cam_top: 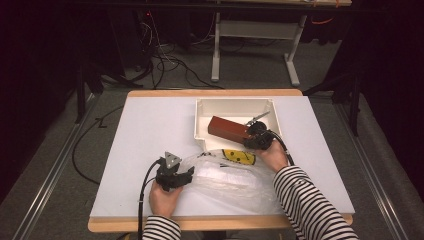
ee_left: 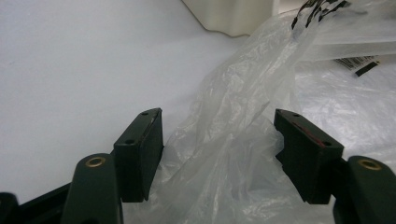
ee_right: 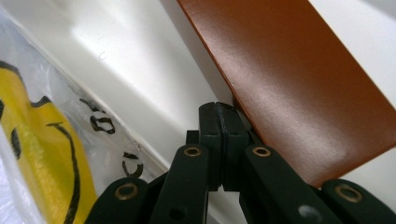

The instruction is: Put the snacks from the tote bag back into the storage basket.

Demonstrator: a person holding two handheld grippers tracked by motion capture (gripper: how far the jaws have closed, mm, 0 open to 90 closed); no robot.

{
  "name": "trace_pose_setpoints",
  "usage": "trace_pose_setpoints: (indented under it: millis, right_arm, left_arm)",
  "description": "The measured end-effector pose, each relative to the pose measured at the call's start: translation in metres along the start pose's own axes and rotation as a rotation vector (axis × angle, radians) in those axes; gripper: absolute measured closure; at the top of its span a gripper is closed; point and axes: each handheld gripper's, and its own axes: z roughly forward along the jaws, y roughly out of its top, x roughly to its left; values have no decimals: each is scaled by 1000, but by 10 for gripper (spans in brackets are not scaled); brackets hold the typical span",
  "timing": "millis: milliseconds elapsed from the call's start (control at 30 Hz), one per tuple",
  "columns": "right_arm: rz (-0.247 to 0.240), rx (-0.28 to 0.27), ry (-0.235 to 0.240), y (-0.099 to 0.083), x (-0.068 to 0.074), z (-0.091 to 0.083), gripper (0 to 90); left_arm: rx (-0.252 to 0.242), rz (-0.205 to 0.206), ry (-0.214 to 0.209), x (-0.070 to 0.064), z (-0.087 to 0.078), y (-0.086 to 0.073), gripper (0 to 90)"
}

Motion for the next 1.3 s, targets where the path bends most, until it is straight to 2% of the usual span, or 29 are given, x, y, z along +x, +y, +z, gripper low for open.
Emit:
trace_pose_setpoints:
  millis: [133,533,1067,1300]
  right_arm:
    - [15,7,-7,3,-2,3,900]
    - [15,26,-30,19,-6,10,900]
    - [67,27,-56,24,-18,12,900]
    - [97,32,-50,28,-22,23,900]
  left_arm:
    - [-1,-1,0,0,0,0,346]
    - [-2,-6,-3,0,0,0,345]
    - [-5,-5,-1,0,0,0,345]
    - [-5,-4,0,0,-1,0,344]
